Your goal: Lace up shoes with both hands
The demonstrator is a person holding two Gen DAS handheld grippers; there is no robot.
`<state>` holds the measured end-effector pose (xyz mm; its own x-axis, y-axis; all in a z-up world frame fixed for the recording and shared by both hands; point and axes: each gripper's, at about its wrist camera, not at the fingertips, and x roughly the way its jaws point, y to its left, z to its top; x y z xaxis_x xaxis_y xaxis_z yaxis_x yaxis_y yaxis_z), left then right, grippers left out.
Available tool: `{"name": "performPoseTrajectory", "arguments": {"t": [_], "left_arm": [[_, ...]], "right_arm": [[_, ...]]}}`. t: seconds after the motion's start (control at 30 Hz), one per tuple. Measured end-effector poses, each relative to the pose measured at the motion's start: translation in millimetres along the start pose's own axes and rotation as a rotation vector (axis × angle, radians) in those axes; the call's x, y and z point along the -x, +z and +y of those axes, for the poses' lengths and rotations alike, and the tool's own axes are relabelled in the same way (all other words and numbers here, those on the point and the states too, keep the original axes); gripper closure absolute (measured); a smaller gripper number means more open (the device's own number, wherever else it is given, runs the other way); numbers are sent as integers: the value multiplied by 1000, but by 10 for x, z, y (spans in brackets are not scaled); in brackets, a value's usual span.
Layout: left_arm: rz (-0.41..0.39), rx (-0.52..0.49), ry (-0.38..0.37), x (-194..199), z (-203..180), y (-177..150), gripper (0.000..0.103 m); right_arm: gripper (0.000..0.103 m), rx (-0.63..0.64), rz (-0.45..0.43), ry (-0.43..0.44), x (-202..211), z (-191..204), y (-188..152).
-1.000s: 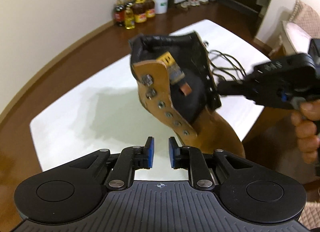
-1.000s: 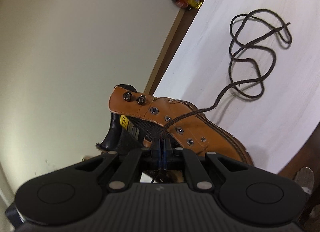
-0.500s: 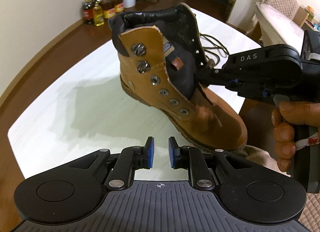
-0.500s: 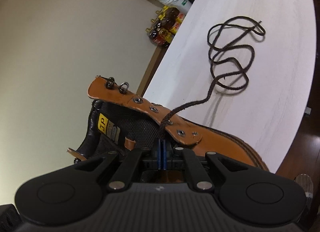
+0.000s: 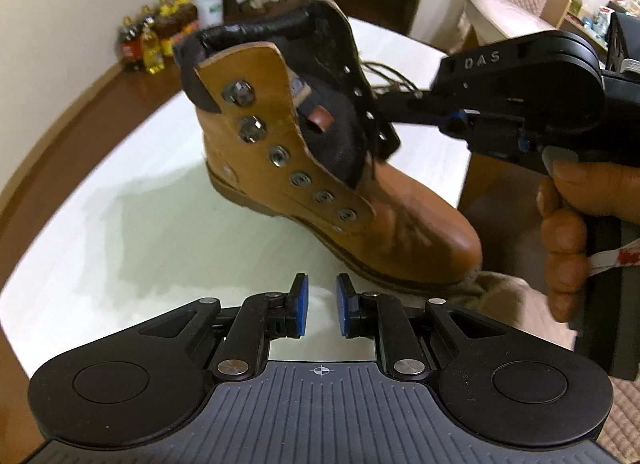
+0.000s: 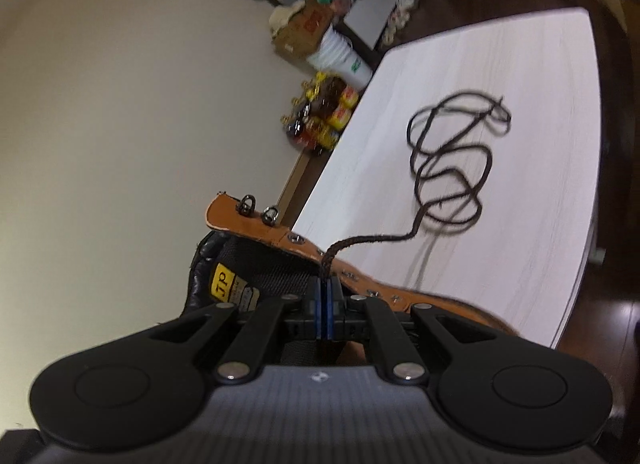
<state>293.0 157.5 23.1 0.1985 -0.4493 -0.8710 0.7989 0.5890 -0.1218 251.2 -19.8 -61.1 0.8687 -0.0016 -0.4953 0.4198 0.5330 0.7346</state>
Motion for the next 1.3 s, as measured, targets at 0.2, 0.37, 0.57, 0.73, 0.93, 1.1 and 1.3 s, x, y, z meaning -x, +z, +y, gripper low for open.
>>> {"name": "performPoseTrajectory", "arguments": {"t": [0.2, 0.37, 0.57, 0.73, 0.93, 1.1, 1.3], "left_arm": [[1, -34, -25, 7, 16, -11, 87], [3, -62, -39, -5, 27, -21, 87], [17, -82, -47, -26, 51, -64, 87], [22, -94, -52, -16, 67, -105, 87], [23, -99, -58, -18, 90, -120, 87], [16, -106, -58, -41, 94, -94, 87], [6, -104, -60, -44, 102, -73, 87]], "right_arm": [[99, -41, -50, -11, 34, -25, -133], [99, -86, -88, -26, 86, -77, -223], [99, -179, -131, -48, 94, -179, -323], [99, -216, -174, -53, 93, -203, -373], [99, -241, -172, -46, 83, -209, -491], [99, -277, -155, -35, 71, -237, -542], [99, -351, -105, -26, 80, -312, -568]]}}
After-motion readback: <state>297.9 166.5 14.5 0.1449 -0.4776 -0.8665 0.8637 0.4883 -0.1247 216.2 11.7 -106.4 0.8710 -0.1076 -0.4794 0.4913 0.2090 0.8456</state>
